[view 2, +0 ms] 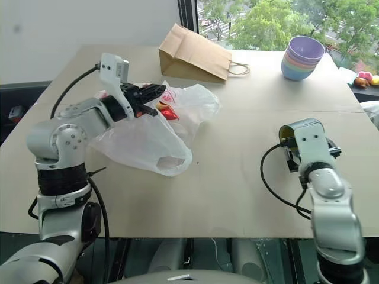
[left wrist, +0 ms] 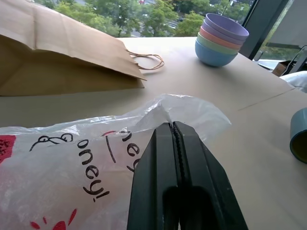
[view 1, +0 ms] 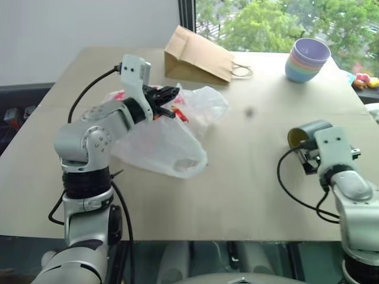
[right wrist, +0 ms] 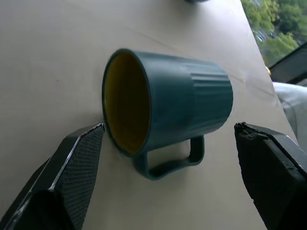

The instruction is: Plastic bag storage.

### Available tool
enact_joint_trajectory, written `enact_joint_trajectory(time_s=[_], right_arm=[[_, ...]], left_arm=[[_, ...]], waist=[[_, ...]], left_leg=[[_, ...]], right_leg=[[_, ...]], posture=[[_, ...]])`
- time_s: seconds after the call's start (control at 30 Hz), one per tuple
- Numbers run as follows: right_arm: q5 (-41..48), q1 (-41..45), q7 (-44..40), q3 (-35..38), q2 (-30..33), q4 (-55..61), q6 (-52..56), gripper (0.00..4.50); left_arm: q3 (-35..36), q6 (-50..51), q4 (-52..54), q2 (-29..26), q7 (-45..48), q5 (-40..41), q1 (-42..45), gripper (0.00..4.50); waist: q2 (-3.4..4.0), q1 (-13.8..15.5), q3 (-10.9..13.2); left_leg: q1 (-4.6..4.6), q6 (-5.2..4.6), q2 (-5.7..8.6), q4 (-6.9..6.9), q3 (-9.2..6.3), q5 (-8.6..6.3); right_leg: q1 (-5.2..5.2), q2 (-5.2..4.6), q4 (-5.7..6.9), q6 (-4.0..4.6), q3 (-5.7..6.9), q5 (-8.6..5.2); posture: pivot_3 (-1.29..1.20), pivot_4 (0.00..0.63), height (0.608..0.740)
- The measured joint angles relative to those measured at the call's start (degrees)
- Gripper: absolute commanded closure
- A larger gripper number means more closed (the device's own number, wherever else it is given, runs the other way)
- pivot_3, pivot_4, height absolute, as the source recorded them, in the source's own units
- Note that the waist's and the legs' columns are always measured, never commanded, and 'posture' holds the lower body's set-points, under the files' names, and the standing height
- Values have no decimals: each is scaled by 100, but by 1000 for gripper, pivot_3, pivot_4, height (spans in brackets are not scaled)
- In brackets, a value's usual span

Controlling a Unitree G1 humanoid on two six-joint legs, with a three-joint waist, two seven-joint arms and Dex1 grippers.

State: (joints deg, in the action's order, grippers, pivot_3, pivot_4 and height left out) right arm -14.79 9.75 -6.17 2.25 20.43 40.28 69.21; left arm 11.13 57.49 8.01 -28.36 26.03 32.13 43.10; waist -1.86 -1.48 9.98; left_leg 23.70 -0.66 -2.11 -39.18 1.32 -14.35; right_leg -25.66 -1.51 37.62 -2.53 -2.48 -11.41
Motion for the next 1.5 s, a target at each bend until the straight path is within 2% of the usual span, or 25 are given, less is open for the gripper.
enact_joint_trajectory(time_s=[0.03, 0.17, 0.3, 0.37, 0.4, 0.5, 0.57, 0.63, 0.7, 0.8, 0.9, 0.97, 1.0, 1.1, 1.13, 1.17, 1.27, 1.33, 1.5], right_arm=[[-73, 107, 180, -9, -8, -310, -202, 849], [-177, 330, 523, 44, 0, -1017, -994, 2859], [-62, 291, 350, 265, 205, -1228, -1578, 4476], [608, 155, -509, 555, 464, -932, -1723, 4476], [1372, 60, -1338, 719, 575, -514, -1732, 4476], [2882, 475, -2494, 736, 495, 120, -1339, 4476], [3234, 868, -2724, 638, 494, 137, -1228, 4476], [3286, 1476, -2982, -9, 666, -197, -1410, 4476], [3089, 2036, -2980, -671, 331, -1072, -1829, 4476], [2562, 3170, -2833, -1527, -700, -3331, -2933, 4476], [2228, 3971, -2709, -1901, -1543, -5073, -4017, 4476], [1919, 4928, -2327, -1933, -2368, -6972, -5071, 4476], [1962, 5138, -2334, -1846, -2552, -7371, -5289, 3805], [2168, 5364, -2637, -1573, -2812, -7988, -5781, 2771], [2182, 5274, -2742, -1548, -2800, -7940, -5868, 2234], [2183, 5198, -2798, -1543, -2789, -7890, -5897, 2234], [2279, 4679, -3149, -1539, -2635, -7418, -5765, 1308], [2356, 4249, -3297, -1542, -2528, -6996, -5570, 308], [2166, 3394, -2999, -1632, -2084, -5465, -5202, 308]], left_arm=[[-7, -41, -22, 3, 4, -5, 22, 4500], [-14, -110, -23, -8, 15, -37, 56, 4500], [-17, -132, -18, -20, 23, -36, 55, 4500], [-6, -163, -7, -100, 55, -34, 55, 4500], [29, -167, 11, -202, 141, -11, 46, 4500], [79, -170, 160, -312, 433, 212, 7, 4500], [84, -158, 248, -430, 563, 311, -53, 4500], [182, -113, 323, -565, 669, 426, -112, 4500], [248, -101, 399, -685, 721, 504, -176, 4500], [296, -78, 548, -708, 751, 696, -213, 4500], [349, -50, 584, -716, 684, 790, -194, 4500], [389, -28, 681, -724, 596, 855, -176, 4500], [391, -19, 729, -722, 558, 863, -178, 4500], [472, 12, 775, -720, 320, 864, -180, 4500], [490, 23, 775, -721, 255, 863, -210, 4500], [500, 26, 775, -721, 239, 861, -242, 4500], [497, 21, 768, -721, 205, 857, -392, 4500], [496, -47, 750, -720, 154, 841, -426, 4500], [493, -238, 745, -725, 224, 840, -767, 4500]], waist=[[0, 0, 0], [0, 11, 0], [0, 28, 0], [0, 26, 0], [1, -11, 1], [6, -93, 5], [6, -114, 5], [5, -105, 4], [2, -109, 3], [5, -116, 6], [6, -102, 7], [6, -109, 8], [6, -99, 8], [2, -5, 5], [2, 29, 5], [2, 38, 5], [2, 52, 5], [3, 50, 6], [5, -22, 7]], left_leg=[[1, 0, 1, 0, 0, 0], [5, -1, 0, 13, -7, -1], [8, -1, -1, 15, -6, -1], [6, -2, -3, 15, -6, -1], [4, -2, -10, 16, -9, -2], [-1, -2, -21, 16, -16, -1], [-9, -2, -21, 12, -13, -1], [-16, -2, -21, 12, -16, -1], [-18, -2, -25, 11, -16, -1], [-11, -2, -25, 10, -13, -1], [2, -1, -26, 11, -17, -1], [13, 1, -25, 20, -15, -1], [13, 2, -24, 31, -15, -2], [15, 3, -7, 66, -30, -1], [17, 3, -2, 74, -26, -1], [17, 3, -1, 76, -25, -1], [20, 10, 5, 80, -26, 3], [20, 9, 4, 82, -27, 2], [6, 6, -1, 80, -26, 1]], right_leg=[[0, -1, -1, 0, -1, 0], [-2, 1, -9, -1, 5, 12], [0, 1, -20, -2, 6, 13], [3, 4, -25, -5, 5, 13], [3, 13, -23, -9, 5, 10], [4, 26, -16, -12, 6, 8], [4, 27, -3, -13, 1, 6], [6, 32, 1, -8, 1, 2], [8, 40, 1, 3, -2, -3], [-1, 42, 4, -3, -6, 11], [-6, 40, -3, 15, -3, 19], [-12, 35, -24, 15, -3, 21], [-10, 32, -34, 15, -1, 22], [0, 5, -68, 14, 14, 23], [-1, -8, -74, 12, 15, 23], [-1, -13, -75, 12, 15, 23], [-1, -17, -79, 12, 21, 23], [-2, -13, -79, 12, 24, 23], [-4, -1, -58, 13, 18, 23]], posture=[[0, 150, 740], [0, 150, 740], [0, 150, 740], [0, 150, 740], [0, 150, 740], [0, 150, 740], [0, 150, 740], [0, 150, 740], [0, 150, 740], [0, 150, 740], [0, 150, 740], [0, 150, 740], [0, 150, 740], [0, 150, 740], [0, 150, 740], [0, 150, 740], [0, 150, 740], [0, 150, 740], [0, 150, 740]])
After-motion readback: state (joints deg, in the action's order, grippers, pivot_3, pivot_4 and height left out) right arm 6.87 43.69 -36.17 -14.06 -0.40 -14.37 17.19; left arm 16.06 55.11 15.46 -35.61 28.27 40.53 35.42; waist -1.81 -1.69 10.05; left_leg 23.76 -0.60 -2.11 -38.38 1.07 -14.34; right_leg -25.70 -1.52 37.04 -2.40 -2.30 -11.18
